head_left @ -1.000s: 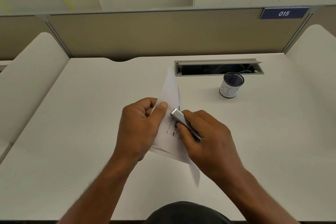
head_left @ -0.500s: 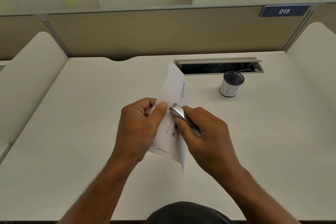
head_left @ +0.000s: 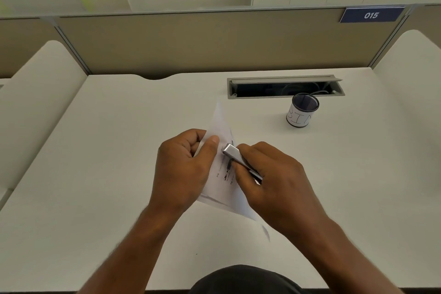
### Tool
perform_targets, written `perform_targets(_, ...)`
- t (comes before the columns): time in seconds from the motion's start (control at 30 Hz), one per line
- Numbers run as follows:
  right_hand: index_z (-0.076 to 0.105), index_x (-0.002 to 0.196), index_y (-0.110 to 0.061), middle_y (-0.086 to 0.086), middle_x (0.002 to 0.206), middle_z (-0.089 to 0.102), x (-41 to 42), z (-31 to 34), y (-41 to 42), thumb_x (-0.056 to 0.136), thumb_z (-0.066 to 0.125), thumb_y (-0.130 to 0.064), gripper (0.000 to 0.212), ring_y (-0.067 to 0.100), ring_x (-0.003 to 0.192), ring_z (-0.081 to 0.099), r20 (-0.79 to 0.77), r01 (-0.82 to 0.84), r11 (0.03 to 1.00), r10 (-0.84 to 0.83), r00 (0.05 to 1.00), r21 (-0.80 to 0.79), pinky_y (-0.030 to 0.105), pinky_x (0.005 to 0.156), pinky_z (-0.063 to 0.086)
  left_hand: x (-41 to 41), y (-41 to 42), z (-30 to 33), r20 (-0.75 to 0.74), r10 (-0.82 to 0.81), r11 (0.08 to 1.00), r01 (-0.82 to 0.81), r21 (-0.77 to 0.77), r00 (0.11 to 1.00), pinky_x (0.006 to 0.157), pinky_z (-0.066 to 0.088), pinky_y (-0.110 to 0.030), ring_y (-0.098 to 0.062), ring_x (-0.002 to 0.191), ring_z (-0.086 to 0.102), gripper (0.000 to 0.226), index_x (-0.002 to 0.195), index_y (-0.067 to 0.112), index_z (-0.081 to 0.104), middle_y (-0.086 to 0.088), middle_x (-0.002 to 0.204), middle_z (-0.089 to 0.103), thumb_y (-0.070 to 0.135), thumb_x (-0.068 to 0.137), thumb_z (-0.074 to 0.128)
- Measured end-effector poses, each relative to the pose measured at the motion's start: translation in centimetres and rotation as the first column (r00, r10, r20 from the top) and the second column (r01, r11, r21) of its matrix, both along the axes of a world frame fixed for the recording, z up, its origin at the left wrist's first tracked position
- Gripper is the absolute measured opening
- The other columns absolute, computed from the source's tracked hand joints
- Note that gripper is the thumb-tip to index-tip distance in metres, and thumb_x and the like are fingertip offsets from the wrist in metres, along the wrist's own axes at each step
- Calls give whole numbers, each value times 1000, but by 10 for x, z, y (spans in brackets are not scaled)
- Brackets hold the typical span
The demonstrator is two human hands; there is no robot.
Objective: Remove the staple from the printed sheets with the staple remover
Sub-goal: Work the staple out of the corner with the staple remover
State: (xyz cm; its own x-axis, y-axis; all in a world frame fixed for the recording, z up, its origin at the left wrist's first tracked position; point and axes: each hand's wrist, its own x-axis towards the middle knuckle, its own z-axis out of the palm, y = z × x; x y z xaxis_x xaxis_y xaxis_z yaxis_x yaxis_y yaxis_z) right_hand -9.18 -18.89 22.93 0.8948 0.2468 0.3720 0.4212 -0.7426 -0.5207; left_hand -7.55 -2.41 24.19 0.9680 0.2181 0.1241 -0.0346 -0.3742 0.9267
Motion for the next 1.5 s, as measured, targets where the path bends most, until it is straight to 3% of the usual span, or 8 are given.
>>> perform_targets(0.17, 67, 113, -22, -9, 84, 60, 0, 1, 2, 98, 54, -32, 22, 11, 70, 53, 26, -1, 1000, 1, 1000, 0, 22, 61, 49, 0, -1, 1, -4, 8, 1000, -8, 3, 1000, 55, 49, -14, -7, 61, 64, 13, 85, 25, 75, 9, 67, 71, 26, 94, 67)
perform_targets(0.43, 69, 110, -18, -7, 85, 62, 2, -6, 11, 96, 59, -27, 20, 10, 73, 53, 52, 40, 985, -49, 997, 169, 21, 64, 48, 1, -2, 3, -50, 14, 995, -19, -94, 999, 66, 57, -32, -24, 69, 67, 13, 84, 21, 76, -3, 71, 73, 27, 93, 68)
perform_targets(0.57, 70, 108, -18, -15, 81, 52, 5, -6, 12, 95, 61, -23, 16, 3, 72, 46, 55, 57, 978, -70, 996, 199, 8, 66, 37, 0, -4, 1, -65, 27, 992, -35, -119, 998, 65, 59, -25, -21, 72, 70, 12, 83, 23, 76, 0, 75, 75, 28, 92, 69)
perform_targets(0.67, 70, 103, -19, -22, 81, 49, 4, -8, 11, 95, 61, -25, 13, -3, 72, 49, 20, 59, 965, -66, 998, 254, 5, 68, 36, -1, -5, 2, -78, 27, 989, -38, -145, 997, 69, 63, -31, -19, 73, 72, 12, 83, 26, 76, 3, 77, 77, 26, 93, 68)
perform_targets(1.0, 66, 92, -46, -21, 79, 68, 2, -2, 11, 94, 61, -36, 12, 6, 81, 63, -271, 129, 826, 30, 962, 548, 16, 63, 50, -2, -3, 4, -141, -72, 962, 31, -272, 987, 78, 64, -44, -20, 79, 77, 9, 96, 22, 76, 4, 87, 80, 18, 91, 71)
perform_targets(1.13, 73, 94, -33, -17, 70, 68, 4, -1, 9, 94, 61, -32, 12, 6, 63, 61, -326, 152, 759, 83, 942, 633, 17, 62, 50, -1, -1, 3, -133, -64, 953, 21, -303, 989, 79, 63, -49, -26, 80, 76, 9, 96, 20, 76, 0, 87, 80, 15, 90, 72)
perform_targets(1.37, 67, 103, -36, -13, 86, 72, 8, -3, 12, 92, 67, -21, 19, 13, 79, 68, -350, 183, 751, 68, 934, 634, 32, 72, 60, 0, 0, 2, -135, -75, 951, 30, -307, 988, 79, 63, -50, -26, 79, 77, 12, 97, 22, 75, 1, 87, 80, 16, 87, 75)
perform_targets(1.5, 66, 108, -30, -14, 95, 70, 14, -1, 14, 92, 69, -18, 20, 10, 82, 66, -305, 147, 760, 69, 950, 633, 22, 72, 57, 0, -2, 3, -138, -75, 954, 30, -299, 988, 80, 62, -53, -28, 80, 77, 14, 99, 22, 75, 0, 88, 80, 16, 86, 76)
